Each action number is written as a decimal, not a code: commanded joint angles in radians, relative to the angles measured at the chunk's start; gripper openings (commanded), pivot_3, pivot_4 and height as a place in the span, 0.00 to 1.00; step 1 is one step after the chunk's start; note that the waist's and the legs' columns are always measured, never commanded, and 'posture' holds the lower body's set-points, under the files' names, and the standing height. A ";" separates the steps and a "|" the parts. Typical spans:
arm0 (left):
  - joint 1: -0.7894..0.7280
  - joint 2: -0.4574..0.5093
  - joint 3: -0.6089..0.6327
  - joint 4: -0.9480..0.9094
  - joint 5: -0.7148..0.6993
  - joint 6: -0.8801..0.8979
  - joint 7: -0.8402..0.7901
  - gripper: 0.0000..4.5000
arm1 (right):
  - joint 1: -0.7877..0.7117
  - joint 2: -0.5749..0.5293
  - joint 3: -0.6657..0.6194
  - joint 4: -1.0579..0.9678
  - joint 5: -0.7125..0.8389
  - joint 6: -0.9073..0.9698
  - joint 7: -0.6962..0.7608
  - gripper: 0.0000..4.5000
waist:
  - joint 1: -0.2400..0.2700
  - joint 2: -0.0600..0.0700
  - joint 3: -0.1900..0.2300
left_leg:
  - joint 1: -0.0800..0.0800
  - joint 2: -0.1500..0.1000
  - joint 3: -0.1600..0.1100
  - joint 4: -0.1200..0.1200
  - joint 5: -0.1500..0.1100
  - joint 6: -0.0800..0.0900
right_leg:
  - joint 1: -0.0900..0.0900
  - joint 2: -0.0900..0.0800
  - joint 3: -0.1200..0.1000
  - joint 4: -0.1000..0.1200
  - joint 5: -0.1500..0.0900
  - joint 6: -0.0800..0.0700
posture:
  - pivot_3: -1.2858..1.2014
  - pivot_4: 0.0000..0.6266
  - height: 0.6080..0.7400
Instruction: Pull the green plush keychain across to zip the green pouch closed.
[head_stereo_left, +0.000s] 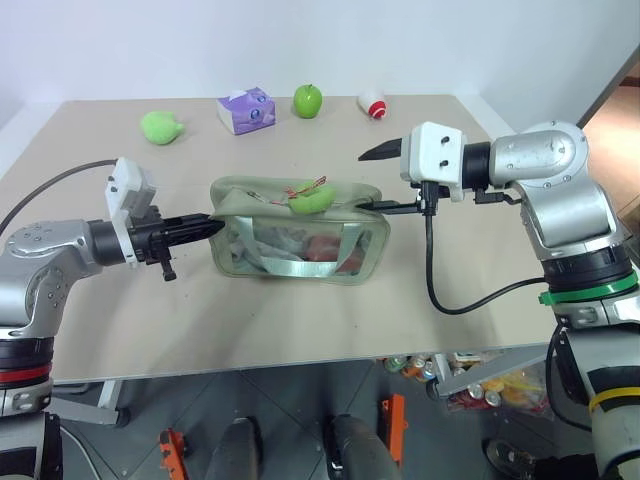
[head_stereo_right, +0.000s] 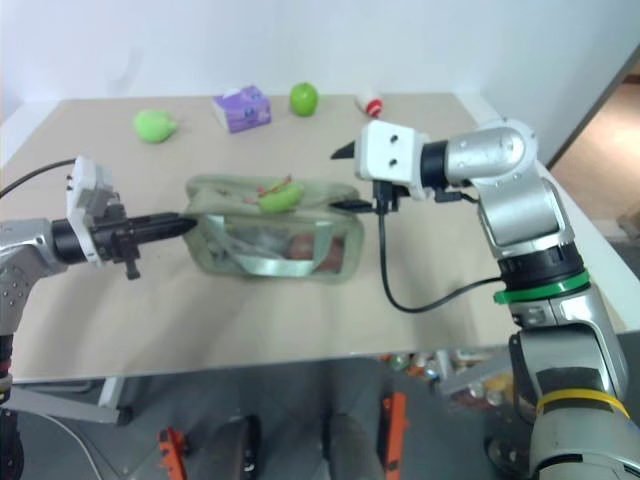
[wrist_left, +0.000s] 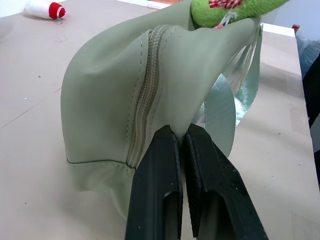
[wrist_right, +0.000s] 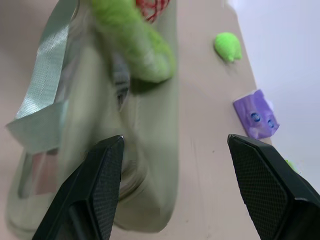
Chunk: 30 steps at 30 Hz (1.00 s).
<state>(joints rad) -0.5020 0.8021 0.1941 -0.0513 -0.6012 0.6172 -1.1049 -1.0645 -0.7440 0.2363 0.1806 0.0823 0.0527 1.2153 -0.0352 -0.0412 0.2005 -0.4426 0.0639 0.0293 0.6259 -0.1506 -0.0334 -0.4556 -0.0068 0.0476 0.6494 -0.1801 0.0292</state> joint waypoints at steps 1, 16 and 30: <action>0.006 0.001 0.020 -0.034 -0.026 -0.002 0.001 0.00 | -0.071 -0.006 -0.066 0.035 0.036 0.016 0.016 0.76 | 0.000 0.000 0.000 | 0.000 0.000 0.000 0.000 0.000 0.000 | 0.000 0.000 0.000 0.000 0.000 0.000 | 0.52 0.24 1.00; 0.001 0.001 0.022 -0.020 -0.035 -0.010 0.008 0.00 | -0.035 0.043 -0.031 -0.018 0.016 -0.010 0.066 0.76 | 0.000 0.000 0.000 | 0.000 0.000 0.000 0.000 0.000 0.000 | 0.000 0.000 0.000 0.000 0.000 0.000 | 0.52 0.24 1.00; -0.011 -0.006 0.014 -0.019 -0.035 -0.007 0.012 0.00 | -0.048 0.156 0.012 -0.022 -0.006 -0.035 0.060 0.76 | 0.000 0.000 0.000 | 0.000 0.000 0.000 0.000 0.000 0.000 | 0.000 0.000 0.000 0.000 0.000 0.000 | 0.52 0.24 1.00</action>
<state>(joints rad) -0.4958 0.7989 0.1961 -0.0499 -0.6187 0.6170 -1.0949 -1.0766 -0.5920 0.2477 0.1634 0.0803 0.0373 1.2807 -0.0350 -0.0412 0.2006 -0.4424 0.0640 0.0291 0.6257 -0.1506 -0.0334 -0.4554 -0.0066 0.0474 0.6498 -0.1801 0.0293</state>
